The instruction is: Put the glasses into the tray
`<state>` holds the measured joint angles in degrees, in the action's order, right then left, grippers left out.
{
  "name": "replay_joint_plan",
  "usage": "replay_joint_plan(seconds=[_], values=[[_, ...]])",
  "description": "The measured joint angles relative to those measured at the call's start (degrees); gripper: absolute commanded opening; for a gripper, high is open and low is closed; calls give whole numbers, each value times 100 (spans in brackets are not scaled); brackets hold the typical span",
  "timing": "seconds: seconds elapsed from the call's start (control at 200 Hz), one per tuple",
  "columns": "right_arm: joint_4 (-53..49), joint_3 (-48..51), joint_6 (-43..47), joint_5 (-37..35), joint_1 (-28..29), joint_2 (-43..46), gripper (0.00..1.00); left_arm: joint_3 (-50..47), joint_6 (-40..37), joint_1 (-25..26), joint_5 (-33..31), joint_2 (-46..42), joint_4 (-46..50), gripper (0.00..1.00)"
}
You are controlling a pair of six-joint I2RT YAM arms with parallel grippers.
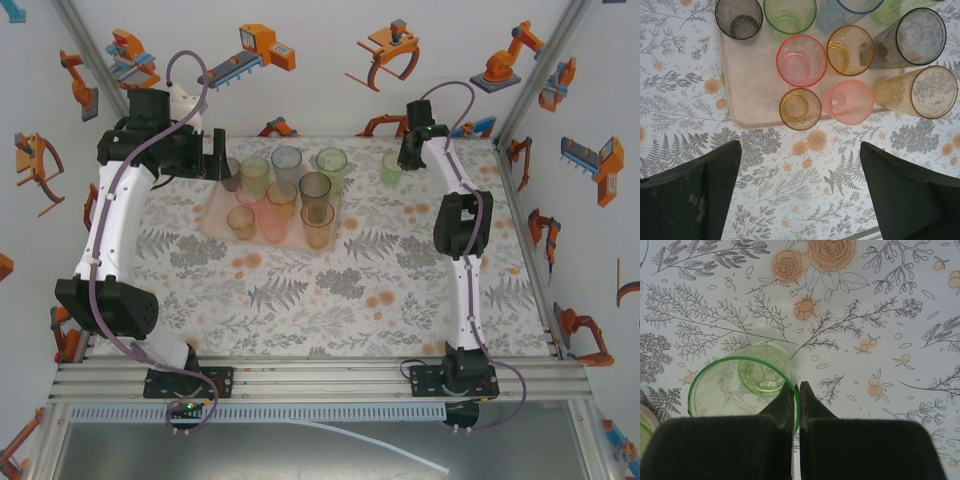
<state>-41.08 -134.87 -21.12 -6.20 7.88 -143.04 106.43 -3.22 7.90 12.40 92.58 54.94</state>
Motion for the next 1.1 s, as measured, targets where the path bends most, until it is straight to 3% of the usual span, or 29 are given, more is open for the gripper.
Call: replay_joint_plan(seconds=[0.34, 0.671, 0.836, 1.102], values=[[-162, 452, 44, -2, 2, 525, 0, -55, -2, 0, 7, -385, 52, 97], [-216, 1884, 168, -238, 275, 2487, 0, -595, -46, 0, 4, -828, 68, 97], [-396, 2723, 168, -507, 957, 3681, 0, -800, -61, 0, 9, -896, 74, 97], [-1067, 3786, -205, -1060, 2776, 5396, 0, -1349, 2, -2, 87, -1285, 33, 97]])
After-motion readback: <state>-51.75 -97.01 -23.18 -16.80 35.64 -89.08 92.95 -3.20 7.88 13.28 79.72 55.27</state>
